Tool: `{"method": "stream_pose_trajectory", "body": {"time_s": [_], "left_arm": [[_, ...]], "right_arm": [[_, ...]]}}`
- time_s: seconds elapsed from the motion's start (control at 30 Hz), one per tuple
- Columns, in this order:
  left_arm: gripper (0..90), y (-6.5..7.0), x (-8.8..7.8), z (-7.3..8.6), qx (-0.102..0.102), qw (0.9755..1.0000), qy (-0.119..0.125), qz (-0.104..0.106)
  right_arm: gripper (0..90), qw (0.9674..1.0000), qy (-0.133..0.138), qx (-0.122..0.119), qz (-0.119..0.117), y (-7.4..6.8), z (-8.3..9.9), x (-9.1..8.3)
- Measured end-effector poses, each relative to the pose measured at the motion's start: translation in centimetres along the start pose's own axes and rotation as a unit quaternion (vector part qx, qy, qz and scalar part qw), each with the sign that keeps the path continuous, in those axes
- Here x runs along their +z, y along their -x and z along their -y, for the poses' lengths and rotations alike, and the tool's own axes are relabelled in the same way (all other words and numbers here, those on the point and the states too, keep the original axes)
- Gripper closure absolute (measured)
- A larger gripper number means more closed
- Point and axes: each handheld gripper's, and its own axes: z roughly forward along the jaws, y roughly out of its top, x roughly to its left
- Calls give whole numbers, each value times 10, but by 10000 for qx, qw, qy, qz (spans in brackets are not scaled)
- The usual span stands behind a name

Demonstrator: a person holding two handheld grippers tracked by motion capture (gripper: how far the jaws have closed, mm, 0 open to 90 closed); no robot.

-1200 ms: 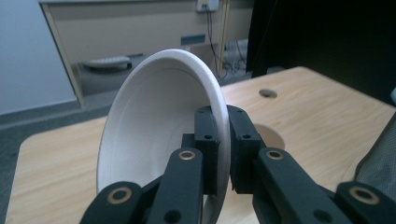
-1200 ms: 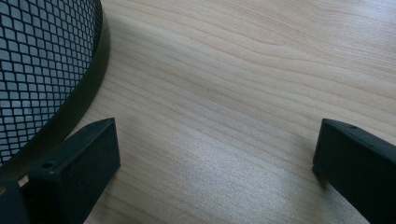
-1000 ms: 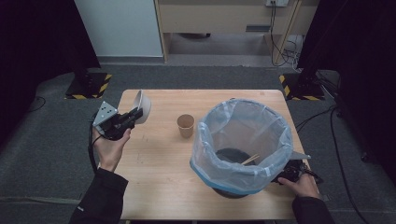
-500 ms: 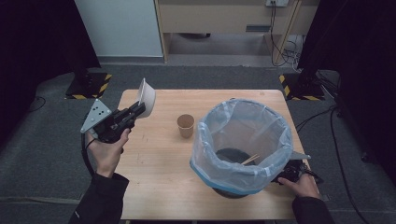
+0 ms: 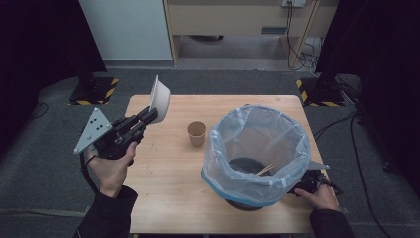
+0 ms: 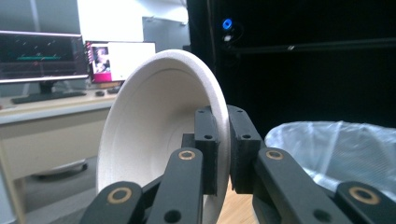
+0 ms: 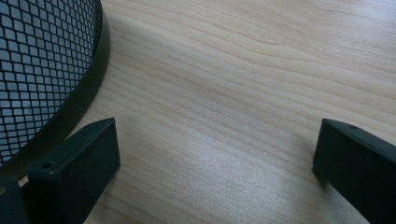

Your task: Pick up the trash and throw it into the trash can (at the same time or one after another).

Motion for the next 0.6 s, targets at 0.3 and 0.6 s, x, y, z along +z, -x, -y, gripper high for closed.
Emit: {"method": "stream_pose_trajectory", "body": {"time_s": [0.3,0.6], "left_arm": [[836,16,-10,-17,97,9989,396,244],[836,28,-13,-25,137,9966,684,449]], "right_arm": [[8,10000,1,-2,1,0,0,0],[8,10000,1,-2,-1,0,0,0]]}}
